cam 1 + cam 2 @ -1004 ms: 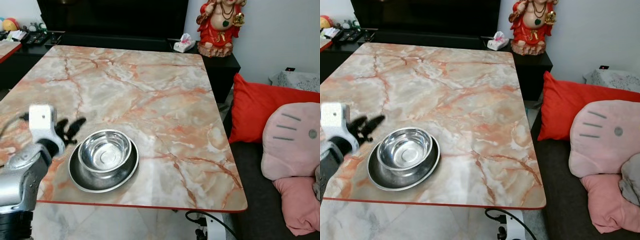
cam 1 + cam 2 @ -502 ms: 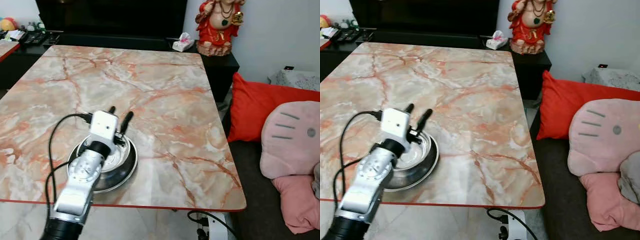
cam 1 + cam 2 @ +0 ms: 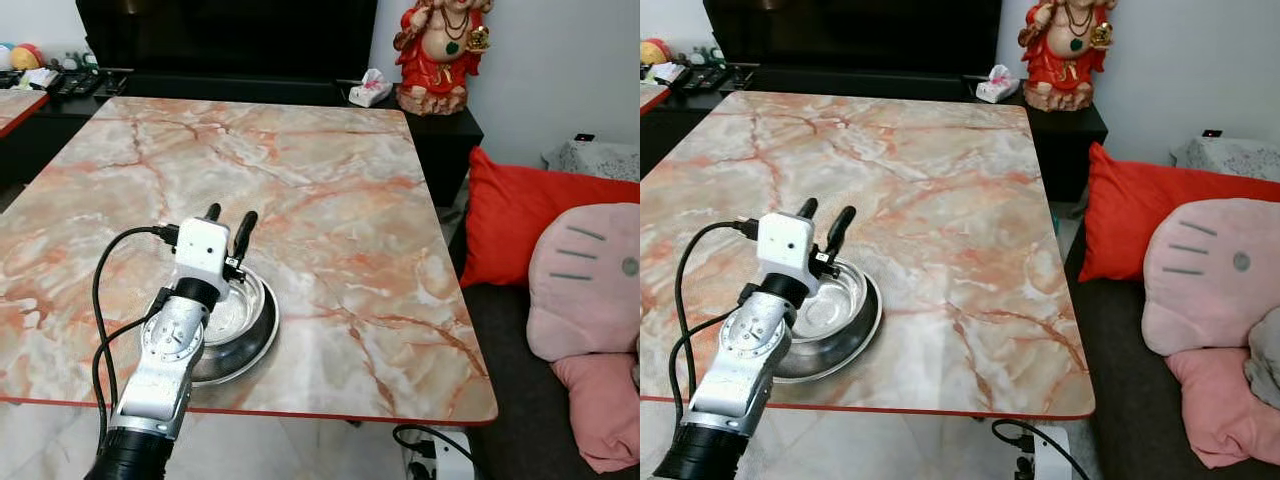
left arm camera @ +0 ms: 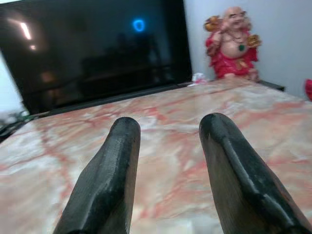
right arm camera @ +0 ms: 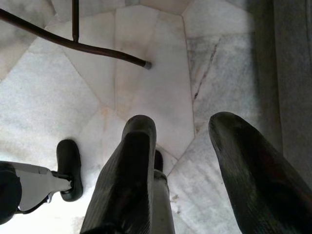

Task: Setting the table

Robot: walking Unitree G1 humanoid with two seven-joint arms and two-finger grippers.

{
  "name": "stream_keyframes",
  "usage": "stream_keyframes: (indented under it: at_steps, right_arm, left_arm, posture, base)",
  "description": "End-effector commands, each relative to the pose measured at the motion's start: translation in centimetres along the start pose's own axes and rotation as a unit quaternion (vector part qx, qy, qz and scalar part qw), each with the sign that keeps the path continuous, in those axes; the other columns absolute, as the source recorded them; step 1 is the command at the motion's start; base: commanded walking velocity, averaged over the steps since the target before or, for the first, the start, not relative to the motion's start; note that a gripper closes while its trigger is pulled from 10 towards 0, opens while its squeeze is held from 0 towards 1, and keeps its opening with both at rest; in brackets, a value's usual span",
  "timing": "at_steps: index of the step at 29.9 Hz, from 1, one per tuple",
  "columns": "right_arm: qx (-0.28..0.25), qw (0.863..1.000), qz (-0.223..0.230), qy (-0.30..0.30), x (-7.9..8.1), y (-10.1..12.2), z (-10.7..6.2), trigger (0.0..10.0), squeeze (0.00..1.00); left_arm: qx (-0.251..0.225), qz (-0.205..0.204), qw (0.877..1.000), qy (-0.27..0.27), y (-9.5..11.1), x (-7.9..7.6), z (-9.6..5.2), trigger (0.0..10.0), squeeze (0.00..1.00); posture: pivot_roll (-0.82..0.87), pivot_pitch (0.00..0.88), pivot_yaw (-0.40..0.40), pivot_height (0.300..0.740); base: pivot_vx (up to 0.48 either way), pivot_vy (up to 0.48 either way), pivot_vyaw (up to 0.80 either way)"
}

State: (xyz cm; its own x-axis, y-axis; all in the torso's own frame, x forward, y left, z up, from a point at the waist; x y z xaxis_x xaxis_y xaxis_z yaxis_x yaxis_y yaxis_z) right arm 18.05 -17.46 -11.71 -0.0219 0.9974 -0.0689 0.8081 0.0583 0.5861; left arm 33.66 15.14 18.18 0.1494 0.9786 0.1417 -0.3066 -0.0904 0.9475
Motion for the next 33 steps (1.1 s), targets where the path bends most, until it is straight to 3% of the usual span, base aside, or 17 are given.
stream_keyframes:
  at_steps: [1,33]
  right_arm:
    - [0.001,1.000,0.003,0.003,0.4,-0.2,0.0,10.0,0.00]
    - [-0.004,1.000,0.005,-0.004,0.0,0.1,0.0,10.0,0.00]
  left_arm:
    - [-0.003,0.005,1.000,0.014,-0.1,1.0,-0.1,10.0,0.00]
    - [-0.007,-0.013,1.000,0.022,0.2,0.0,0.0,10.0,0.00]
  posture:
    - [0.15,0.000,-0.033,0.740]
    - [0.15,0.000,-0.045,0.740]
  base:
    - [0.000,0.412,0.00]
    - [0.000,0.480,0.00]
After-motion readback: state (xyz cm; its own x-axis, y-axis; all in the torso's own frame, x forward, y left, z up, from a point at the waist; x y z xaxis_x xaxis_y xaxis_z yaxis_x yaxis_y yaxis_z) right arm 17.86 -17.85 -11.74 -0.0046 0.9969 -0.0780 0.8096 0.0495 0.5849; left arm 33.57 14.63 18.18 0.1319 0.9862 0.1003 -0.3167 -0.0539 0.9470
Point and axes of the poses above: a point about 5 cm out from each wrist's last joint towards the gripper, its own z axis pointing out of the wrist towards the gripper, its own y axis along the axis of the wrist's last joint, x = y × z, the point moved 3 cm from there along z, pointing out of the wrist towards the gripper, and after that the axes turned 6 degrees about -z, right-handed, at the moved point
